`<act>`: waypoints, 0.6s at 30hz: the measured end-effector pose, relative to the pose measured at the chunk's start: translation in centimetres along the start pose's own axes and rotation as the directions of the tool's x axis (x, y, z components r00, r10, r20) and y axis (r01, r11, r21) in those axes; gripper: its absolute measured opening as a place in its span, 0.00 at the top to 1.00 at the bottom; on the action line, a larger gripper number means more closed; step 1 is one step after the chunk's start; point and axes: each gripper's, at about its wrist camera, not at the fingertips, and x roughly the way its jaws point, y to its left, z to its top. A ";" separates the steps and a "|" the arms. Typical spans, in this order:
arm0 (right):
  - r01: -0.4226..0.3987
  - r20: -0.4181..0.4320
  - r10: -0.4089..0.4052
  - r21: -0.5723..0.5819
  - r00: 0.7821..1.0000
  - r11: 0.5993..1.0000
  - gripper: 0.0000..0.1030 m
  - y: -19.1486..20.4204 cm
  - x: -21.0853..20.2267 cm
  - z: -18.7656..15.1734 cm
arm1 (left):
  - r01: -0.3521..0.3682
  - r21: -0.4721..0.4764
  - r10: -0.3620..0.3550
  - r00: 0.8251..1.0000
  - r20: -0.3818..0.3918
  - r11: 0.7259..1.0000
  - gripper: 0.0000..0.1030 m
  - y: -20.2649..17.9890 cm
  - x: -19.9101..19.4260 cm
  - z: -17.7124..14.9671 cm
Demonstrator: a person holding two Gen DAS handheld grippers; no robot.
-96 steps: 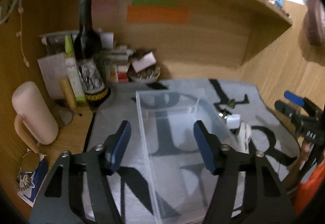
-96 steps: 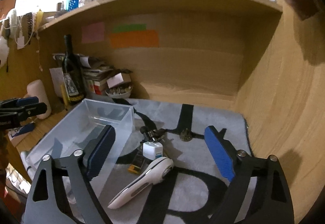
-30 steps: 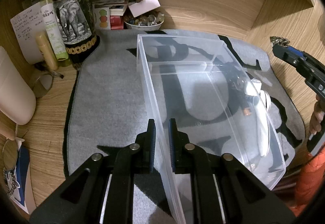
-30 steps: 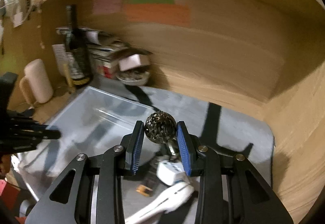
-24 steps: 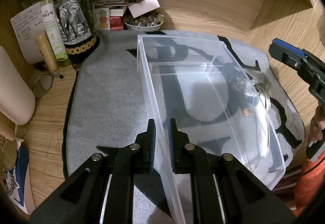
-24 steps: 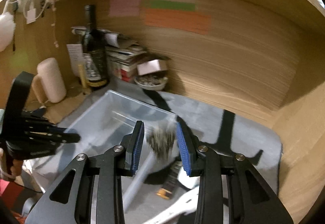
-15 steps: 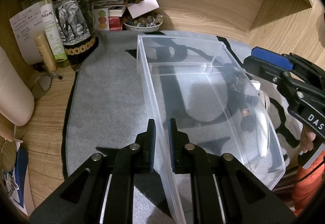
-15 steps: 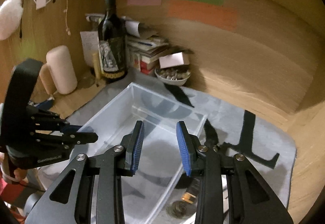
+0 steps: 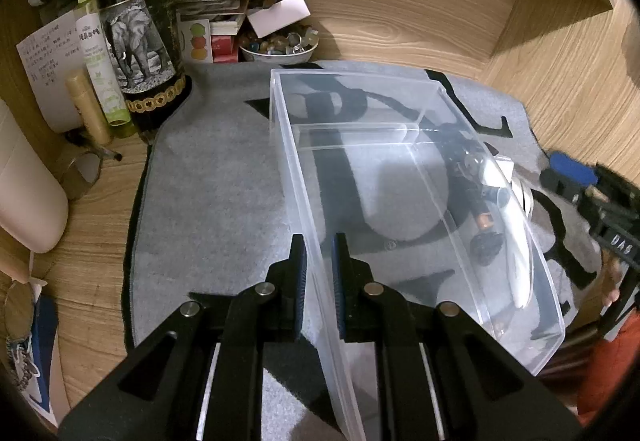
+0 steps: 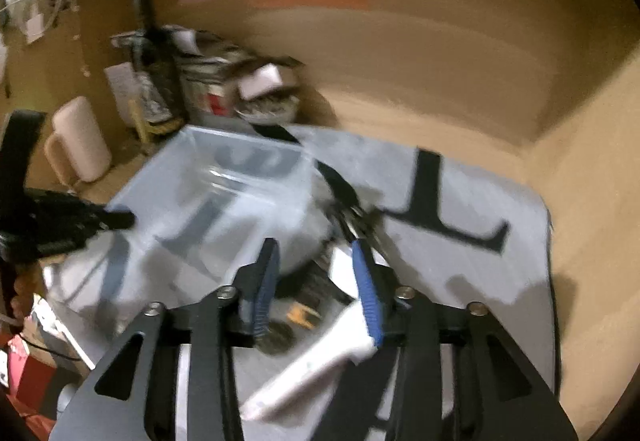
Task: Organize rigid objects
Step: 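Grasp the white handheld device with the right tool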
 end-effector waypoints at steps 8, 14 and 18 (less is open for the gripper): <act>0.035 -0.149 -0.021 0.093 0.989 0.995 0.49 -1.8 3.9 -3.9 | -0.009 0.009 0.009 1.000 -0.001 1.000 0.89 -0.2 0.1 0.0; -0.008 -0.152 0.032 0.155 0.988 0.988 0.37 -2.7 5.3 -4.5 | -0.010 0.010 0.010 1.000 0.001 1.000 0.89 -0.1 0.0 0.0; -0.012 -0.158 0.035 0.148 0.987 0.989 0.36 -2.4 6.2 -4.6 | -0.010 0.008 0.010 1.000 0.000 1.000 0.89 -0.1 0.0 0.0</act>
